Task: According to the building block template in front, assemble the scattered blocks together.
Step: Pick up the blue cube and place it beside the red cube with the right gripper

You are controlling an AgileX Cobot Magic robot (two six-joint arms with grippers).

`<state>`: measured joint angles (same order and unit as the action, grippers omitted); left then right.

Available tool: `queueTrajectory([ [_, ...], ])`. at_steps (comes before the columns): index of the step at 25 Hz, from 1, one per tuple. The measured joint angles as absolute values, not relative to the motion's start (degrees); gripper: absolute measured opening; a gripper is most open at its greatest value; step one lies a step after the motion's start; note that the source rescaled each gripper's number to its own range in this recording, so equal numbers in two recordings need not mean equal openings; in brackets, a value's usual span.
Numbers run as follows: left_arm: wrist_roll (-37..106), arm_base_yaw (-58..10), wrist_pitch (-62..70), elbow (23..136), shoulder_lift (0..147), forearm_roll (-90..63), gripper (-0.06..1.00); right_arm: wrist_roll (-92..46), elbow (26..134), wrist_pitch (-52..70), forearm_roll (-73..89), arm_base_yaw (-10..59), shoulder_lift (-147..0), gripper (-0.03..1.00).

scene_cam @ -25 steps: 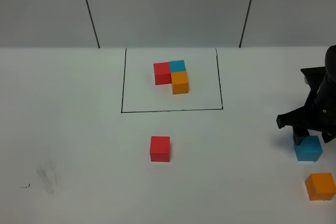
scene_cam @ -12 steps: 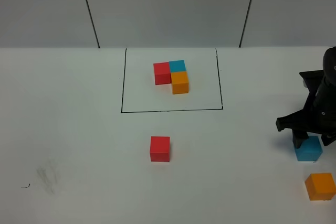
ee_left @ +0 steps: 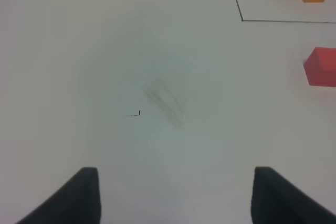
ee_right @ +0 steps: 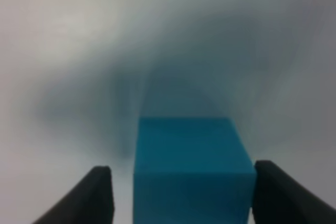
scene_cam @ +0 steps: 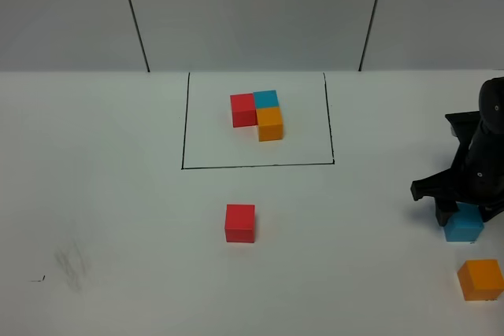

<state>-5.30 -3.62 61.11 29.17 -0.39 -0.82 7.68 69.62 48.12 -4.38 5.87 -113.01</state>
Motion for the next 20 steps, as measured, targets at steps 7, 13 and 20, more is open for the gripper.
queueTrajectory([
  [7, -5.3, -3.6, 61.1, 29.2, -0.4, -0.8, 0.96, 7.7, 69.6, 47.5, -4.4, 5.6, -113.0, 0.24],
  [13, -5.3, -3.6, 61.1, 29.2, -0.4, -0.8, 0.96, 7.7, 69.6, 46.8, -4.4, 5.6, -113.2, 0.24],
  [20, -5.3, -3.6, 61.1, 29.2, -0.4, -0.8, 0.96, 7.7, 69.6, 46.4, -4.4, 5.6, -116.2, 0.24],
])
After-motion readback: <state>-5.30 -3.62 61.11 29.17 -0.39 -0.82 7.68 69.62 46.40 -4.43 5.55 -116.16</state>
